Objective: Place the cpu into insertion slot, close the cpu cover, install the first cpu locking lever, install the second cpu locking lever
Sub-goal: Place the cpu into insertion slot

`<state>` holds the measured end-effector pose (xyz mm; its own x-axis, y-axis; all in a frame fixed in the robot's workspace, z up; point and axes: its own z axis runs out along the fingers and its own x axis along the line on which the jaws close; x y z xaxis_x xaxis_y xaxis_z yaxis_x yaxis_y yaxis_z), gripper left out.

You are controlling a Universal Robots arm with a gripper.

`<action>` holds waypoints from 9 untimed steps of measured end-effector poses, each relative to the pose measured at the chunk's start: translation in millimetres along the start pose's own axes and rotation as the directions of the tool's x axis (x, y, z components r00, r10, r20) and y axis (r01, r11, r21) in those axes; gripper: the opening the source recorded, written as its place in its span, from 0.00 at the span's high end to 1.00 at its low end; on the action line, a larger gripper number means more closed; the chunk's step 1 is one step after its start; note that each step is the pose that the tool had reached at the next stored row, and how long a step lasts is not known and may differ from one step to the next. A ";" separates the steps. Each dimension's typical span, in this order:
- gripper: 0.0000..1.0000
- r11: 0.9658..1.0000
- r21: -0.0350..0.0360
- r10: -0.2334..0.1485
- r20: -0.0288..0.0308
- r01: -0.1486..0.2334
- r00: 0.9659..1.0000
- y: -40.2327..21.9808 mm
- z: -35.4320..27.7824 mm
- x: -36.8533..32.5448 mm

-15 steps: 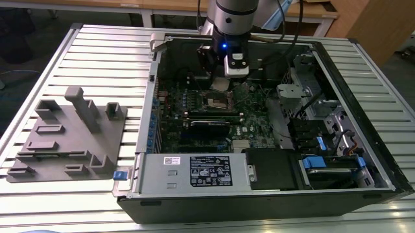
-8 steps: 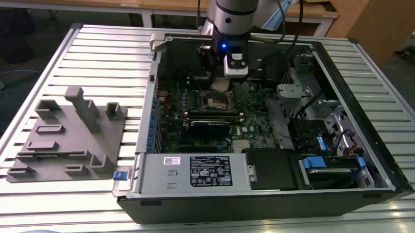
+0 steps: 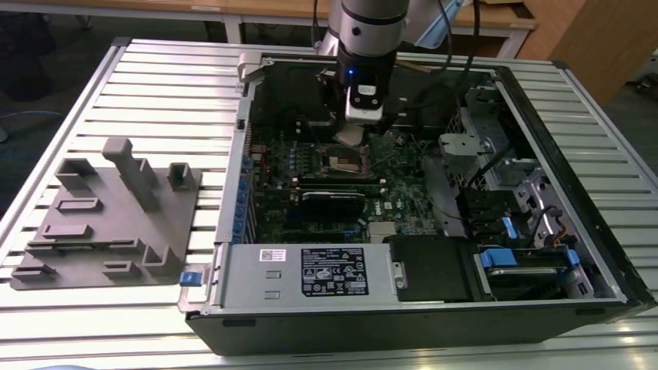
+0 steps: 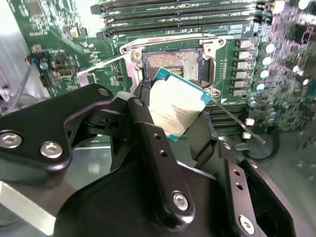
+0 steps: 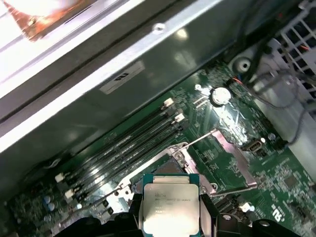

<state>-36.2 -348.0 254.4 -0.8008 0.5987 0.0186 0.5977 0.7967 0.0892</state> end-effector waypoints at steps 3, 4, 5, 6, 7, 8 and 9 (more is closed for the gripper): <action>0.46 0.997 -0.002 0.072 0.006 -0.072 0.997 0.0 0.4 0.0; 0.46 0.996 -0.002 0.090 0.008 -0.090 0.996 0.0 0.4 0.0; 0.46 0.994 -0.003 0.108 0.010 -0.108 0.994 0.0 0.5 0.0; 0.46 0.992 -0.003 0.126 0.011 -0.126 0.992 0.0 0.6 0.0; 0.46 0.990 -0.004 0.141 0.012 -0.141 0.990 0.0 0.6 0.0; 0.46 0.990 -0.004 0.144 0.013 -0.144 0.989 0.0 0.6 0.0; 0.46 0.990 -0.004 0.144 0.013 -0.144 0.989 -0.1 0.6 0.0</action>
<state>-36.2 -348.0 253.8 -0.7056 0.7084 0.0186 0.7068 0.7017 0.0891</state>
